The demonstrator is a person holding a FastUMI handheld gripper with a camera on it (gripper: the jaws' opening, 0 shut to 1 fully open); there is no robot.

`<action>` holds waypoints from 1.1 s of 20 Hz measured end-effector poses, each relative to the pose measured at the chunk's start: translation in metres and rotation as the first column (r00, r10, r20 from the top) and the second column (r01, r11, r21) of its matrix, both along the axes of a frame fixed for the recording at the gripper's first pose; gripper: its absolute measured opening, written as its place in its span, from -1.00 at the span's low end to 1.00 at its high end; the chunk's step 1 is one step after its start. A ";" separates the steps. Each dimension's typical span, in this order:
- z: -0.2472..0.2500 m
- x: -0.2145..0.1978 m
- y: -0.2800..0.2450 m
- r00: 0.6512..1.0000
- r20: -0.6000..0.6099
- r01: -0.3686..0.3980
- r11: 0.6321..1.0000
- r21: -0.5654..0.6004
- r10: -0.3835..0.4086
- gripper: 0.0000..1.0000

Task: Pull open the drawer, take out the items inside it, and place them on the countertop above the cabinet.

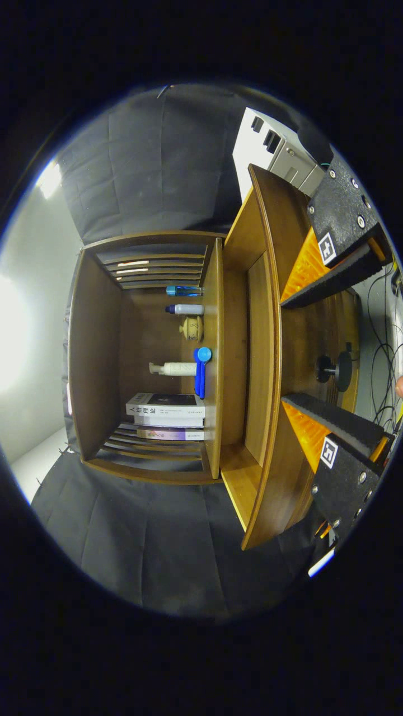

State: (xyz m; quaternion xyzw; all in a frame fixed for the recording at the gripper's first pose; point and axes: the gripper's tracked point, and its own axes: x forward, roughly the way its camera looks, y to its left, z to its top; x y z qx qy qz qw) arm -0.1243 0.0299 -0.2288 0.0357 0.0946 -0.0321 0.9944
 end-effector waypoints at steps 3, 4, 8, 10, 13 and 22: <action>-0.001 -0.001 -0.003 1.000 -0.005 -0.007 0.999 -0.038 0.007 0.89; -0.001 -0.001 -0.003 1.000 -0.009 -0.009 0.999 -0.042 0.009 0.89; -0.006 0.006 -0.005 0.999 -0.030 -0.025 0.999 0.030 0.025 0.88; -0.007 0.011 -0.007 0.999 -0.033 -0.033 0.996 0.077 0.036 0.87; -0.010 0.019 -0.008 0.998 -0.050 -0.036 0.997 0.063 0.040 0.87; -0.010 0.074 -0.009 0.997 -0.065 -0.032 0.998 0.062 0.036 0.88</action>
